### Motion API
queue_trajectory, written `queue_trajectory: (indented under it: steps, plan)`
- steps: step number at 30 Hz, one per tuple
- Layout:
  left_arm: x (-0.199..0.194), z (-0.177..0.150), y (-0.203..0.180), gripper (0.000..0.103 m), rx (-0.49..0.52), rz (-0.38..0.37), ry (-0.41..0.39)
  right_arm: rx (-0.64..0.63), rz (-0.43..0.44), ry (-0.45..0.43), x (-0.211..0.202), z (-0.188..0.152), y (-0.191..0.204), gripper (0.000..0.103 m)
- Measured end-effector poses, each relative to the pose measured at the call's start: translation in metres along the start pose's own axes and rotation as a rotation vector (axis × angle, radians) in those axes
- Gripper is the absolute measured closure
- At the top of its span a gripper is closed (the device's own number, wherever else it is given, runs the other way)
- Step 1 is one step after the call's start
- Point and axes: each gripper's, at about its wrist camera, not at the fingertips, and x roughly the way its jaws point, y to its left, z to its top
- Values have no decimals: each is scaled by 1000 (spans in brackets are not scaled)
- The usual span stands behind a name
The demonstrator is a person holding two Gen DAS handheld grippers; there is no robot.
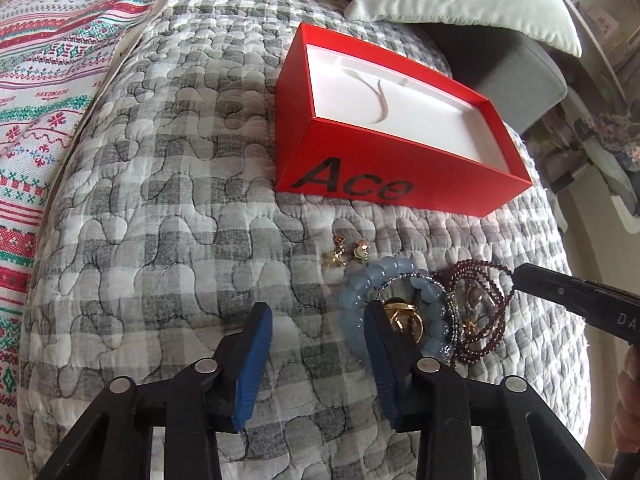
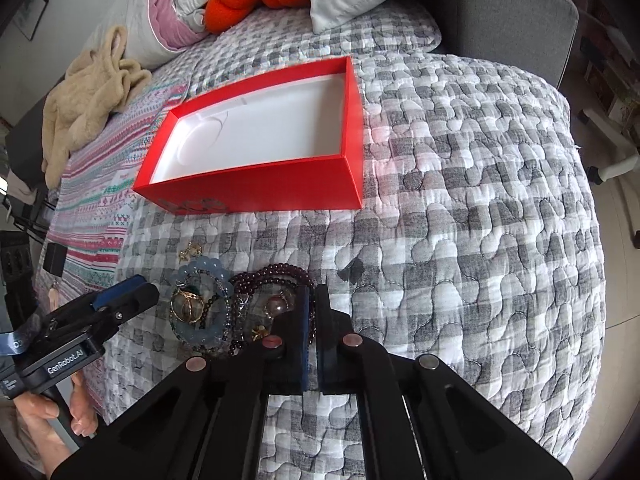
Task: Organize jewelry
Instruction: 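Grasp the light-blue bead bracelet with the left gripper while the right gripper grasps the dark red bead bracelet, then carry both bracelets into the red box and open both grippers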
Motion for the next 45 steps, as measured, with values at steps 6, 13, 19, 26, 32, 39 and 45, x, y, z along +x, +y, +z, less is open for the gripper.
queue_trajectory:
  steps: [6, 13, 19, 26, 32, 39, 45]
  plan:
    - [11, 3, -4, 77, -5, -8, 19, 12, 37, -53, -27, -3, -9, 101]
    - [20, 4, -13, 79, 26, 19, 33, 4, 57, -95, -45, -4, -9, 103]
    - [24, 5, -25, 95, 54, 82, 17, 4, -4, -29, -24, -10, -12, 101]
    - [-6, 2, -38, 95, 69, 64, -88, 55, -34, 41, 2, -10, -26, 82]
    - [-42, -5, -44, 95, 87, 37, -180, 56, -41, 51, 10, -4, -22, 80]
    - [-53, -9, -44, 95, 97, 54, -202, 17, -55, 86, 20, -8, -5, 80]
    - [-61, -11, -41, 95, 94, 60, -211, -42, -116, 94, 25, -17, 7, 78]
